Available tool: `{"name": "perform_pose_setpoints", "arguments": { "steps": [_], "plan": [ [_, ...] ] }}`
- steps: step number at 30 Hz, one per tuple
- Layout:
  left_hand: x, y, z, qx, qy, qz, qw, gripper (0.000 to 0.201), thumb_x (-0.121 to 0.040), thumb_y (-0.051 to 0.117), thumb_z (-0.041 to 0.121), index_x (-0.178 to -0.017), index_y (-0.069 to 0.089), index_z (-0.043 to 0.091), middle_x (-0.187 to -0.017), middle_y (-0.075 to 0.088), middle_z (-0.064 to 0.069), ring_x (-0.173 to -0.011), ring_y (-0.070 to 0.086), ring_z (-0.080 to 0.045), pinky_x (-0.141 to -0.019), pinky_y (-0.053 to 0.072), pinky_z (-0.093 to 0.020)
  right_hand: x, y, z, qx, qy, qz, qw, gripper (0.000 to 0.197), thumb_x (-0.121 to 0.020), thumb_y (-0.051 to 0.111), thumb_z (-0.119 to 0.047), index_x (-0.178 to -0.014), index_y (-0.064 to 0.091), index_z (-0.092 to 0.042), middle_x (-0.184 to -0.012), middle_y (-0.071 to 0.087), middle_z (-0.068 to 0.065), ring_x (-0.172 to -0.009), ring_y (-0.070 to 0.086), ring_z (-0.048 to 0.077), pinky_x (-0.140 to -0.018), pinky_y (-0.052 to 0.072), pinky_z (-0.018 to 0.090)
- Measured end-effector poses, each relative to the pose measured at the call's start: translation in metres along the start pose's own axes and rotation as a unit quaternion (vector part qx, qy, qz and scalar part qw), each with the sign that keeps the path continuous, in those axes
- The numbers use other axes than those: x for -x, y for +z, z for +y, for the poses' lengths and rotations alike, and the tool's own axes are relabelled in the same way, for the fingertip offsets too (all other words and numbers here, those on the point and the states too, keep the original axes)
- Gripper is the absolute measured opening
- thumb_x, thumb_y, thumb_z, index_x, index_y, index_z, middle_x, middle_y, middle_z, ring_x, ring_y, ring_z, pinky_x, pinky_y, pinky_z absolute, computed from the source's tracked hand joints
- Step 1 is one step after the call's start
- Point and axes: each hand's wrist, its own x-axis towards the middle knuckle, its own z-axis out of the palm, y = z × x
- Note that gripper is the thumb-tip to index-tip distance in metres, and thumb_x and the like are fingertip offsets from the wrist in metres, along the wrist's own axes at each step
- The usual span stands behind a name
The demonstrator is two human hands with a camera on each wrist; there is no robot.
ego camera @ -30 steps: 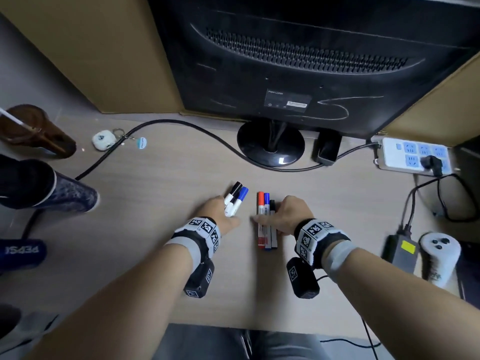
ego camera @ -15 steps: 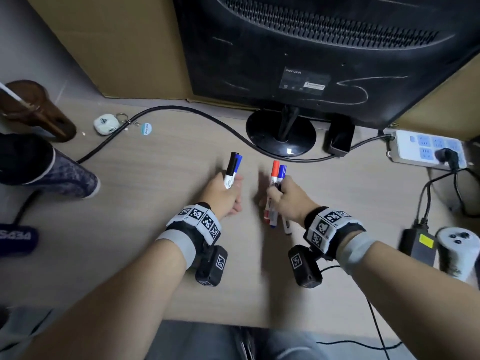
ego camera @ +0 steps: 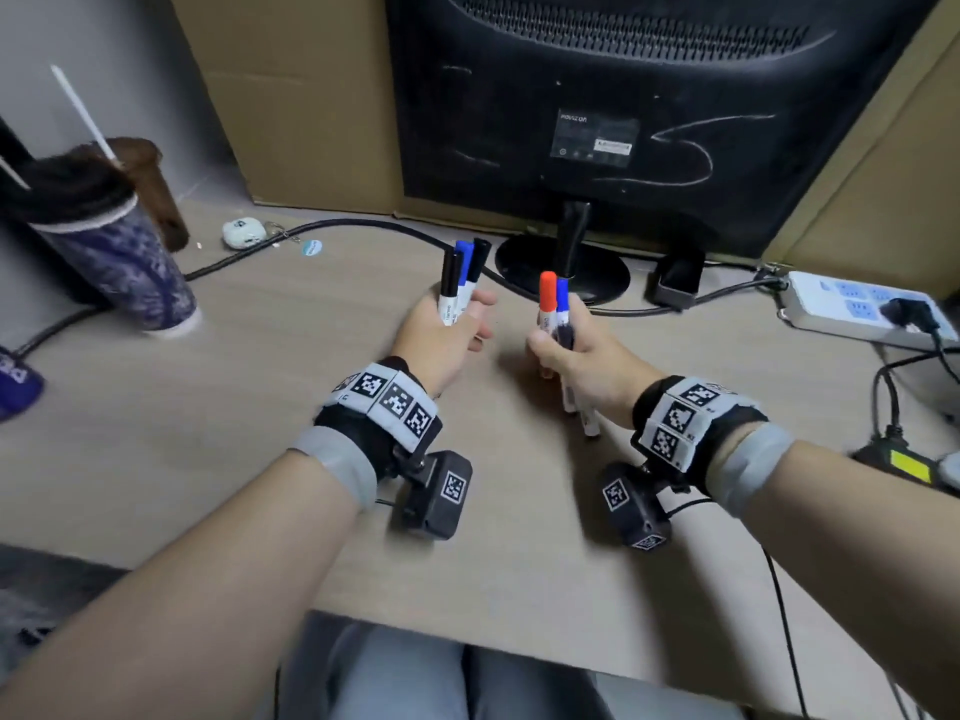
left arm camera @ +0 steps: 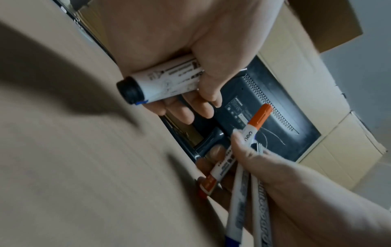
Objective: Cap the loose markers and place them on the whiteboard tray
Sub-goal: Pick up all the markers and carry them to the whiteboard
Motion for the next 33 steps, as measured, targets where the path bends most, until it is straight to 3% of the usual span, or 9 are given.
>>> {"name": "perform_pose_setpoints", "arguments": {
  "steps": [4, 7, 9, 12, 15, 18, 23, 27, 33],
  "plan": [
    [0.06, -0.018, 0.001, 0.043, 0.017, 0.004, 0.999, 0.019, -0.105, 0.05, 0.015, -0.116, 0.064, 0.009, -0.079, 0.067, -0.008, -0.061, 0.06, -0.022, -0.061, 0.053, -0.029, 0.025, 0.015, -0.014, -0.042, -0.042, -0.01, 0.998, 0.021, -0.108, 0.053, -0.029, -0.115, 0.046, -0.012, -0.084, 0.057, 0.009, -0.068, 0.06, 0.027, -0.067, 0.05, 0.046],
    [0.119, -0.047, 0.007, 0.051, 0.017, 0.004, 0.999, 0.023, -0.106, 0.052, 0.019, -0.124, 0.058, 0.006, -0.084, 0.073, -0.011, -0.056, 0.066, -0.023, -0.061, 0.06, -0.036, 0.048, 0.044, -0.041, -0.101, -0.073, -0.017, 0.992, 0.019, -0.108, 0.053, -0.032, -0.103, 0.048, -0.015, -0.071, 0.053, 0.001, -0.054, 0.047, 0.018, -0.059, 0.055, 0.038],
    [0.161, -0.077, 0.012, 0.054, 0.017, 0.028, 0.998, 0.026, -0.106, 0.053, 0.021, -0.126, 0.056, 0.005, -0.09, 0.075, -0.015, -0.056, 0.068, -0.025, -0.061, 0.061, -0.037, 0.064, 0.074, -0.063, -0.113, -0.091, -0.048, 0.988, 0.024, -0.106, 0.055, -0.037, -0.102, 0.051, -0.013, -0.067, 0.052, -0.003, -0.051, 0.041, 0.016, -0.052, 0.049, 0.032],
    [0.229, -0.129, 0.026, 0.043, 0.041, 0.114, 0.992, 0.03, -0.105, 0.055, 0.025, -0.129, 0.059, 0.008, -0.091, 0.075, -0.016, -0.06, 0.07, -0.027, -0.064, 0.063, -0.041, 0.093, 0.126, -0.104, -0.128, -0.121, -0.105, 0.979, 0.038, -0.107, 0.053, -0.038, -0.117, 0.056, -0.002, -0.072, 0.054, 0.0, -0.049, 0.043, 0.015, -0.047, 0.049, 0.03],
    [0.296, -0.179, 0.04, 0.02, 0.051, 0.231, 0.971, 0.035, -0.103, 0.059, 0.031, -0.129, 0.064, 0.009, -0.088, 0.067, -0.01, -0.061, 0.071, -0.028, -0.068, 0.065, -0.046, 0.122, 0.178, -0.14, -0.187, -0.133, -0.152, 0.961, 0.038, -0.109, 0.049, -0.038, -0.125, 0.057, -0.005, -0.085, 0.055, 0.005, -0.047, 0.05, 0.018, -0.053, 0.06, 0.037],
    [0.373, -0.232, 0.059, -0.016, 0.051, 0.328, 0.943, 0.039, -0.1, 0.063, 0.032, -0.127, 0.065, 0.005, -0.078, 0.062, -0.006, -0.06, 0.068, -0.02, -0.066, 0.066, -0.049, 0.162, 0.237, -0.185, -0.212, -0.153, -0.217, 0.941, 0.041, -0.109, 0.047, -0.042, -0.124, 0.056, -0.006, -0.091, 0.053, 0.008, -0.049, 0.056, 0.023, -0.057, 0.064, 0.045],
    [0.504, -0.303, 0.088, -0.08, 0.048, 0.45, 0.888, 0.039, -0.102, 0.06, 0.03, -0.123, 0.061, -0.003, -0.087, 0.058, -0.012, -0.055, 0.064, -0.016, -0.05, 0.063, -0.038, 0.239, 0.328, -0.26, -0.181, -0.241, -0.293, 0.907, 0.041, -0.106, 0.048, -0.05, -0.118, 0.062, -0.013, -0.079, 0.055, 0.007, -0.045, 0.053, 0.021, -0.04, 0.044, 0.026],
    [0.611, -0.342, 0.1, -0.155, 0.037, 0.546, 0.822, 0.035, -0.103, 0.057, 0.034, -0.121, 0.065, 0.005, -0.088, 0.068, -0.003, -0.05, 0.063, -0.013, -0.045, 0.056, -0.03, 0.305, 0.393, -0.306, -0.152, -0.295, -0.354, 0.875, 0.039, -0.104, 0.05, -0.055, -0.112, 0.065, -0.02, -0.071, 0.057, 0.004, -0.042, 0.051, 0.019, -0.04, 0.038, 0.025],
    [0.732, -0.372, 0.103, -0.188, 0.02, 0.645, 0.74, 0.032, -0.104, 0.053, 0.036, -0.125, 0.063, 0.013, -0.089, 0.07, 0.0, -0.053, 0.064, -0.016, -0.047, 0.056, -0.031, 0.381, 0.468, -0.345, -0.101, -0.348, -0.425, 0.83, 0.036, -0.102, 0.05, -0.059, -0.106, 0.058, -0.024, -0.075, 0.06, 0.003, -0.046, 0.051, 0.02, -0.04, 0.032, 0.023]
  ]
}}
